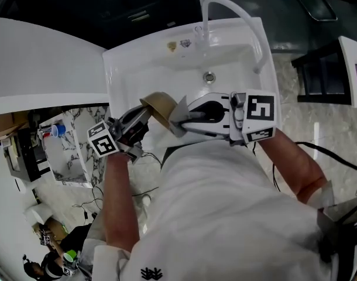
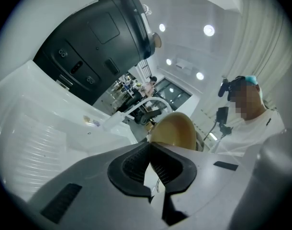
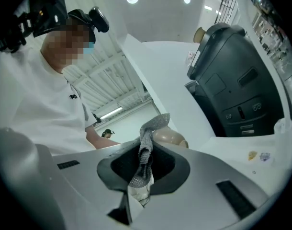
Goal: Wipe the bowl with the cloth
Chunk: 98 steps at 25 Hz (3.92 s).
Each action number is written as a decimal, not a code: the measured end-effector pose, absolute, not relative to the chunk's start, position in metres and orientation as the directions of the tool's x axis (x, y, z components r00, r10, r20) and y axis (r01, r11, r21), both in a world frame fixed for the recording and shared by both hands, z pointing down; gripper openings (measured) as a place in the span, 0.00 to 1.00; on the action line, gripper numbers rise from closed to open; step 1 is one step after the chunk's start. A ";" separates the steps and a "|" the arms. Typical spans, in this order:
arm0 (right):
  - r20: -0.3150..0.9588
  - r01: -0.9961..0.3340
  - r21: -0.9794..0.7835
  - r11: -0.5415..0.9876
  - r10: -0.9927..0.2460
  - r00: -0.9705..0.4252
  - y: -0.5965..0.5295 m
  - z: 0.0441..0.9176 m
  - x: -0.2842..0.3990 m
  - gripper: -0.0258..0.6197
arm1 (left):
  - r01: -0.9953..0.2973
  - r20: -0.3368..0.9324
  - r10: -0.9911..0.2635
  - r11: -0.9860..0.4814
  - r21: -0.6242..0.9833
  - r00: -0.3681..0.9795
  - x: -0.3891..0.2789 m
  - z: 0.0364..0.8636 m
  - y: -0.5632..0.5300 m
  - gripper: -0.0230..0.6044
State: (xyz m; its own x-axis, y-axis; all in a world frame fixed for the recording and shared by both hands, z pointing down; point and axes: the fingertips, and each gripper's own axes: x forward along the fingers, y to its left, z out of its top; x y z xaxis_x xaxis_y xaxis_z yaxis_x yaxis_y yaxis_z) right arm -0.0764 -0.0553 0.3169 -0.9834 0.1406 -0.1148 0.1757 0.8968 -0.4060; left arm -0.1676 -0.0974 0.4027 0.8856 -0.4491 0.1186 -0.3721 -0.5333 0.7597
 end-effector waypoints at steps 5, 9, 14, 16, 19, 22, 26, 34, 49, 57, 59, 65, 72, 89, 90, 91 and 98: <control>-0.066 0.029 -0.354 0.935 0.006 -0.998 -0.082 0.314 -0.064 0.11 | -0.482 0.248 -0.474 -0.476 0.735 0.845 -0.189 0.413 -0.108 0.06; 0.001 -0.047 -0.327 0.944 -0.049 -0.999 -0.090 0.324 -0.054 0.11 | -0.565 0.347 -0.507 -0.379 0.733 0.789 -0.209 0.431 -0.127 0.06; 0.068 -0.104 -0.299 0.948 -0.088 -0.994 -0.087 0.337 -0.044 0.11 | -0.686 0.515 -0.530 -0.188 0.703 0.673 -0.242 0.475 -0.150 0.06; 0.089 -0.122 -0.285 0.951 -0.101 -0.991 -0.087 0.343 -0.039 0.11 | -0.733 0.597 -0.522 -0.085 0.674 0.609 -0.256 0.497 -0.156 0.06; 0.122 -0.149 -0.260 0.954 -0.121 -0.985 -0.088 0.352 -0.030 0.11 | -0.792 0.704 -0.483 0.038 0.610 0.520 -0.273 0.528 -0.166 0.06; 0.177 -0.158 -0.223 0.962 -0.120 -0.977 -0.086 0.364 -0.023 0.11 | -0.819 0.780 -0.442 0.155 0.552 0.442 -0.289 0.556 -0.175 0.06; 0.222 -0.188 -0.224 0.956 -0.138 -0.965 -0.085 0.378 -0.015 0.11 | -0.831 0.843 -0.395 0.270 0.487 0.365 -0.309 0.584 -0.185 0.06; 0.280 -0.233 -0.228 0.945 -0.166 -0.946 -0.086 0.391 -0.006 0.11 | -0.871 0.909 -0.317 0.321 0.372 0.272 -0.323 0.603 -0.206 0.07; 0.256 -0.313 -0.254 0.915 -0.248 -0.934 -0.063 0.396 -0.061 0.11 | -0.952 0.808 -0.554 0.087 0.294 0.199 -0.347 0.548 -0.182 0.23; 0.247 -0.373 -0.169 0.912 -0.327 -0.912 -0.031 0.357 -0.110 0.11 | -0.805 0.472 -0.722 -0.197 0.559 0.505 -0.302 0.449 -0.095 0.07; 0.249 -0.390 -0.165 0.906 -0.344 -0.905 -0.020 0.354 -0.125 0.11 | -0.746 0.393 -0.712 -0.274 0.607 0.582 -0.295 0.428 -0.065 0.06; 0.250 -0.425 -0.167 0.890 -0.379 -0.891 0.030 0.355 -0.153 0.11 | -0.715 0.343 -0.645 -0.496 0.492 0.683 -0.277 0.390 0.029 0.05; 0.252 -0.465 -0.154 0.872 -0.420 -0.872 0.075 0.360 -0.175 0.11 | -0.637 0.369 -0.520 -0.655 0.405 0.770 -0.269 0.385 0.104 0.05; 0.297 -0.457 -0.123 0.881 -0.407 -0.864 0.144 0.355 -0.189 0.11 | -0.554 0.358 -0.433 -0.732 0.396 0.827 -0.243 0.384 0.150 0.05; 0.299 -0.458 -0.119 0.881 -0.408 -0.863 0.146 0.357 -0.188 0.11 | -0.553 0.357 -0.432 -0.734 0.396 0.829 -0.242 0.385 0.151 0.05; 0.302 -0.458 -0.116 0.881 -0.408 -0.862 0.148 0.357 -0.187 0.11 | -0.551 0.356 -0.430 -0.735 0.395 0.829 -0.241 0.386 0.152 0.05; 0.312 -0.475 -0.110 0.873 -0.424 -0.850 0.163 0.349 -0.179 0.11 | -0.532 0.354 -0.411 -0.750 0.393 0.840 -0.232 0.384 0.164 0.05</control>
